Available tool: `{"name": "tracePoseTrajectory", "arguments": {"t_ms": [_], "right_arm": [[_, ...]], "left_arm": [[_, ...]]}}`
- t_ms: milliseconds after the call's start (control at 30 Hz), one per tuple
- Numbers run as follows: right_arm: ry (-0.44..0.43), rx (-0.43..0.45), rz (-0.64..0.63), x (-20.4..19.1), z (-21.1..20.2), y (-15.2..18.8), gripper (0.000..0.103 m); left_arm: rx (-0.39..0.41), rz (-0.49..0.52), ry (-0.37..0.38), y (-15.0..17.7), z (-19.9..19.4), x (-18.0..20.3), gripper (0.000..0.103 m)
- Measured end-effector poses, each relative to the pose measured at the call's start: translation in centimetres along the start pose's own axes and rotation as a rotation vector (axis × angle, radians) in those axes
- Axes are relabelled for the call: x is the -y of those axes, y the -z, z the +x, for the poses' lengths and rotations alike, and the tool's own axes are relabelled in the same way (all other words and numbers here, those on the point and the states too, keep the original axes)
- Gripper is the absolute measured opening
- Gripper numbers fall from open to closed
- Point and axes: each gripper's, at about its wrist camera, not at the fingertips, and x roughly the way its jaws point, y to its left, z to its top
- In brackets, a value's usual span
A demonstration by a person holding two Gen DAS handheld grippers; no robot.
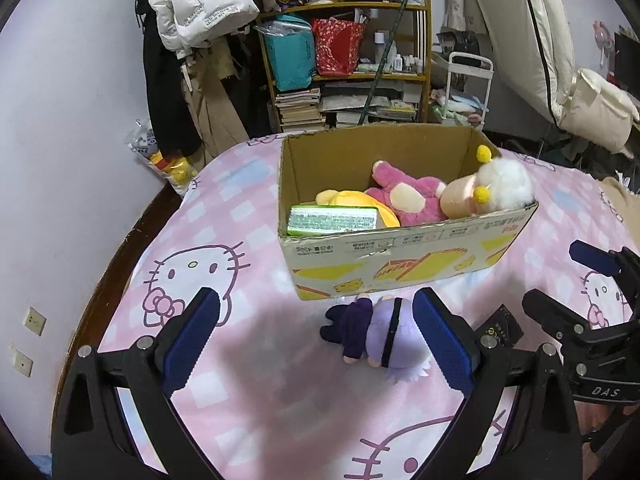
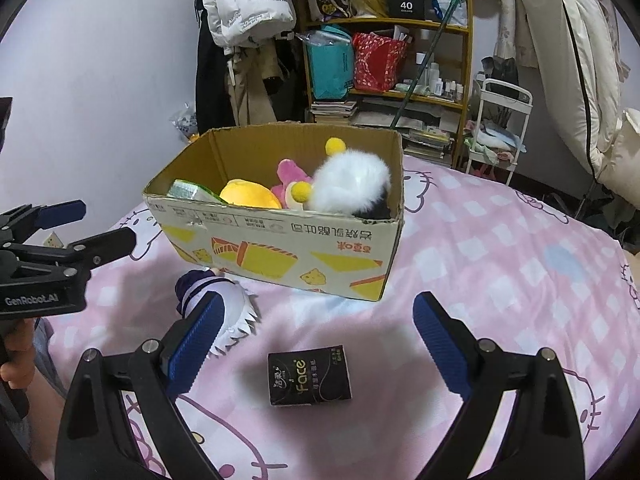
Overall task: Organize soft objects
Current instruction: 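Grasp the purple-haired doll with the left tool while the right tool grasps the black tissue pack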
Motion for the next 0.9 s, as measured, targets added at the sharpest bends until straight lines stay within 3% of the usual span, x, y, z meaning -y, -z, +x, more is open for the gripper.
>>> {"name": "tracePoseTrajectory", "arguments": {"t_ms": [433,900], "right_arm": [[-0.006,-0.094,0.013,0.4,2.0,0.4,0.099],[-0.052,-0.225,0.053,0.7,4.9,1.6,0.100]], "left_arm": [[-0.014,0.002,0.061,-1.5,1.4,0.3,0.096],[-0.143,0.106,0.151,-1.8,5.1,3.0,0.096]]}}
